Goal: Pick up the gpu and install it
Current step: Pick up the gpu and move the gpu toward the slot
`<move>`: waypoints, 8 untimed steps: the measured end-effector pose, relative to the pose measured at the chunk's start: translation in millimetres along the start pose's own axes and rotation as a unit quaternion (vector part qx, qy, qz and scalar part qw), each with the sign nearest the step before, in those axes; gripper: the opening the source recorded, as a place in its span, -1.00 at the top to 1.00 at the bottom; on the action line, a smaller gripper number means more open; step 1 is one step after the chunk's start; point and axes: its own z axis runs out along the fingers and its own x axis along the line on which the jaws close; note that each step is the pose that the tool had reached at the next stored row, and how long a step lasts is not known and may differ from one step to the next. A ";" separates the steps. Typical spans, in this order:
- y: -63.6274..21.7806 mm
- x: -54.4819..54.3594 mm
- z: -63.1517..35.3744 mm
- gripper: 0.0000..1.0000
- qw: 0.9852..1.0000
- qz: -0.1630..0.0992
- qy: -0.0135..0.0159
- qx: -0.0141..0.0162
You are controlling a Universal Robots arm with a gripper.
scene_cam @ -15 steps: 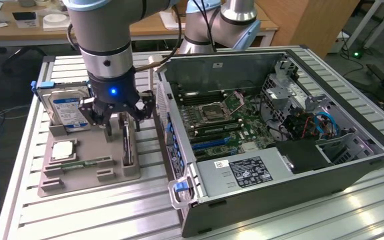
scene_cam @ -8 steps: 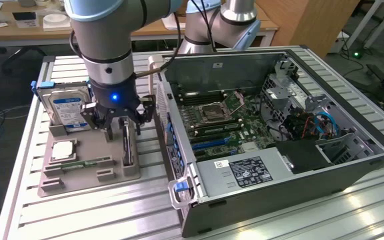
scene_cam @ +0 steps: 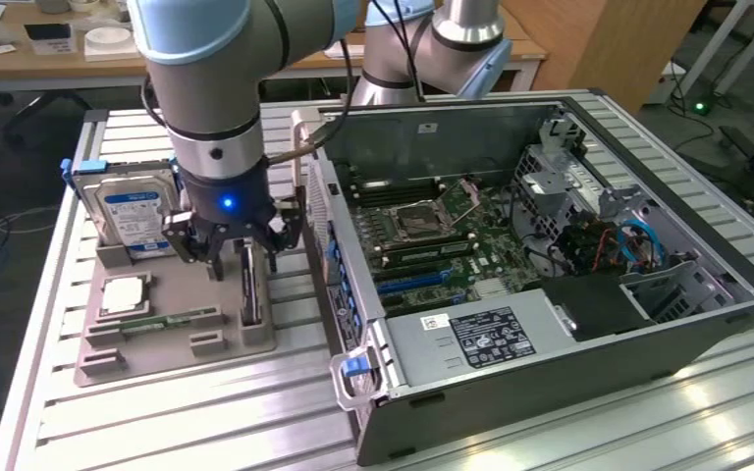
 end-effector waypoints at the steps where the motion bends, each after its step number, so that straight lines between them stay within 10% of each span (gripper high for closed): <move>1: -0.1 -0.1 1.8 -0.33 1.000 0.000 0.000 0.000; 8: 1.7 -0.4 14.1 -0.33 1.000 0.000 0.000 0.000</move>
